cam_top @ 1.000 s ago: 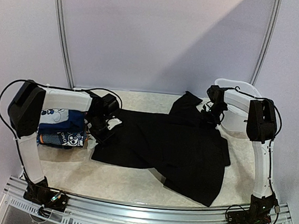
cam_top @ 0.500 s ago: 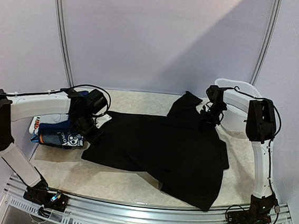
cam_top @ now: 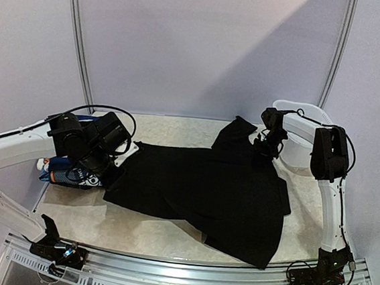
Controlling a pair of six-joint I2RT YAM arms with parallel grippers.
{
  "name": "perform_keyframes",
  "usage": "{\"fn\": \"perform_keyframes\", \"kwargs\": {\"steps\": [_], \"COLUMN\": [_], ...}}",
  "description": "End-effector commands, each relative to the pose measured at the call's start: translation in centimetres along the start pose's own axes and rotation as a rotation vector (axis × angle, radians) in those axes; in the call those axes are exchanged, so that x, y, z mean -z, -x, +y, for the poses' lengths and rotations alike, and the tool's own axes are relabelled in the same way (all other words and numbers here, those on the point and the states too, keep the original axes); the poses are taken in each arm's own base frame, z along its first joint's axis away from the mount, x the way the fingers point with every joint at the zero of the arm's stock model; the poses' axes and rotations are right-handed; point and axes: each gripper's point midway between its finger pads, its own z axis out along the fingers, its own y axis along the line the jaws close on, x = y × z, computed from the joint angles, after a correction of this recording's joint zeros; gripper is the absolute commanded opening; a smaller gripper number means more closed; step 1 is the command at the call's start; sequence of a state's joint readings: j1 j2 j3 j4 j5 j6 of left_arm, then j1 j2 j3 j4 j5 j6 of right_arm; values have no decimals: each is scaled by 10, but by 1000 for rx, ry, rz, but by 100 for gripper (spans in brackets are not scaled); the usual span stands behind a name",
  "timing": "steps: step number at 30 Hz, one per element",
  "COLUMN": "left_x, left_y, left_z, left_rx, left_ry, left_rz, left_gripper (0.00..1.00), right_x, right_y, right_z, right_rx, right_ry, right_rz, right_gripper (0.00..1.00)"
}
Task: Fold and stack the mixed laundry pile
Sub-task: Flatten out the crumpled shirt at the corner of the board.
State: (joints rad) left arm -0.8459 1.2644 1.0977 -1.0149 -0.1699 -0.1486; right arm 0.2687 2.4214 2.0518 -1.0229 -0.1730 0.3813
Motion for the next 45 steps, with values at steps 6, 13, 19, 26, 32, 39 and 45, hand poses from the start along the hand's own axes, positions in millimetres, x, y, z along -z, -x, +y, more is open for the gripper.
{"fn": "perform_keyframes", "kwargs": {"steps": [6,13,19,26,32,39,45], "left_x": [31,38,-3,-50,-81,-95,-120], "left_y": [-31,-42,7,47,27,6,3], "left_z": [-16,-24,-47,-63,-67,-72,-66], "left_rx": [86,171,40,-360,-632,-754,-813], "left_ry": [-29,-71,-98,-87,-117,-161,-108], "left_rz": [93,68,96,130,166,217,217], "left_gripper": [11,35,53,56,59,59,58], "right_x": [-42,-39,-25,-9,7,26,45], "right_y": [-14,-11,-8,-6,-3,-5,-11], "right_z": [-9,-7,-3,2,8,12,17], "right_rx": [-28,-26,-8,15,22,34,33], "right_ry": [-18,-6,3,21,42,53,76], "right_rz": [80,78,63,44,20,1,-15], "right_gripper": [28,28,27,27,27,27,27]}}
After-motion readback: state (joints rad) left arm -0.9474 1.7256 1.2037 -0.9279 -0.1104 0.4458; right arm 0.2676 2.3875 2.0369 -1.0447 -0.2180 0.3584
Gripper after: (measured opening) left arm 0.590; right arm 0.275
